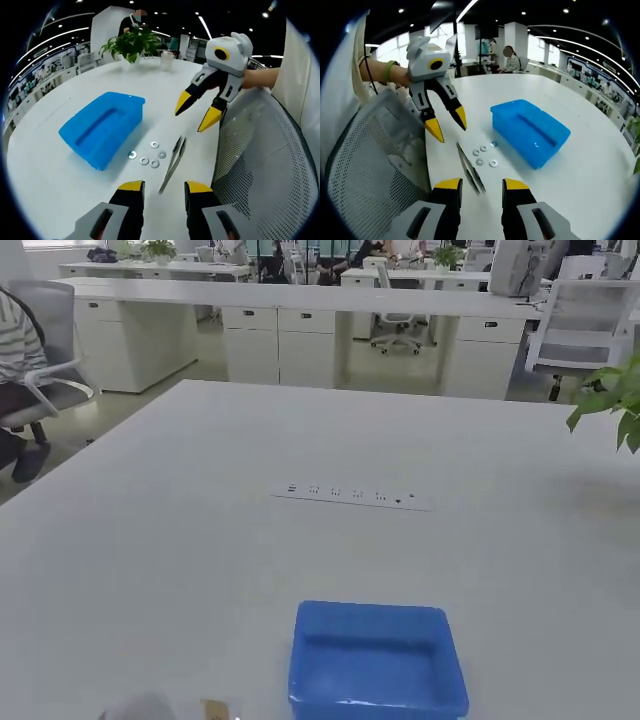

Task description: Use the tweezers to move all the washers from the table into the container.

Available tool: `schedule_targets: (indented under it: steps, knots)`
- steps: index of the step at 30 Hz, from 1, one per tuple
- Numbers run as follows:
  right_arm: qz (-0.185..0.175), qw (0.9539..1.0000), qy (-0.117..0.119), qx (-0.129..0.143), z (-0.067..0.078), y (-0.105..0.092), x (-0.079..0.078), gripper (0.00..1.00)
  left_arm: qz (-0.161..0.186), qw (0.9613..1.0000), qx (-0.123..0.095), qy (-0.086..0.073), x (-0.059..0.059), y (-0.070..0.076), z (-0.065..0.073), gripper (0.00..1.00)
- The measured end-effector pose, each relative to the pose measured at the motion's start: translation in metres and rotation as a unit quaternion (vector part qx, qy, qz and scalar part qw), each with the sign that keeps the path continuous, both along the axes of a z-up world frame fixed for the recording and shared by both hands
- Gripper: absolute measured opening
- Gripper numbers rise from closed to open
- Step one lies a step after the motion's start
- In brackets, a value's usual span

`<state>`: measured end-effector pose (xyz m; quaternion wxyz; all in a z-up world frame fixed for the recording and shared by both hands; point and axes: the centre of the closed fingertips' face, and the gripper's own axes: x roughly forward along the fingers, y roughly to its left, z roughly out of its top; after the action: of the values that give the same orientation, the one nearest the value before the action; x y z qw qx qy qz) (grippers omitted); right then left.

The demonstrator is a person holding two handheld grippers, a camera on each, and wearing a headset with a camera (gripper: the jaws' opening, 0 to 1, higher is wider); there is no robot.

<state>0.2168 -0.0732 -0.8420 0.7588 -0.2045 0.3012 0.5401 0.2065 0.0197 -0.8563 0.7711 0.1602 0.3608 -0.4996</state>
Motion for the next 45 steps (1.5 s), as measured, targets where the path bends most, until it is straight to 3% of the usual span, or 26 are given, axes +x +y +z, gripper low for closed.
schedule_targets:
  steps: [8, 12, 16, 21, 22, 26, 32, 45]
  knots:
    - [0.056, 0.9982, 0.012, -0.020, -0.018, 0.017, -0.005, 0.19, -0.029, 0.9988, 0.040, 0.000, 0.000, -0.002, -0.015, 0.16]
    - [0.075, 0.9963, 0.022, -0.034, -0.028, 0.020, -0.008, 0.18, -0.042, 0.9968, 0.066, -0.013, 0.002, -0.001, -0.019, 0.12]
    - [0.082, 0.9955, 0.026, -0.041, -0.033, 0.021, -0.006, 0.17, -0.072, 0.9924, 0.096, -0.027, 0.002, 0.000, -0.023, 0.08]
    - [0.092, 0.9944, 0.027, -0.046, -0.036, 0.021, -0.007, 0.16, -0.105, 0.9866, 0.115, -0.047, 0.002, -0.004, -0.026, 0.04]
    - [0.094, 0.9942, 0.027, -0.046, -0.036, 0.022, -0.007, 0.15, -0.104, 0.9862, 0.121, -0.045, 0.001, -0.003, -0.026, 0.04]
    - [0.102, 0.9932, 0.028, -0.048, -0.038, 0.023, -0.009, 0.15, -0.120, 0.9829, 0.126, -0.060, 0.002, -0.005, -0.026, 0.00]
    - [0.112, 0.9921, 0.026, -0.051, -0.039, 0.025, -0.010, 0.14, -0.141, 0.9794, 0.129, -0.065, 0.000, -0.005, -0.024, 0.00]
    - [0.128, 0.9906, 0.011, -0.045, -0.033, 0.032, -0.009, 0.11, -0.157, 0.9784, 0.108, -0.080, -0.009, -0.004, 0.019, 0.00]
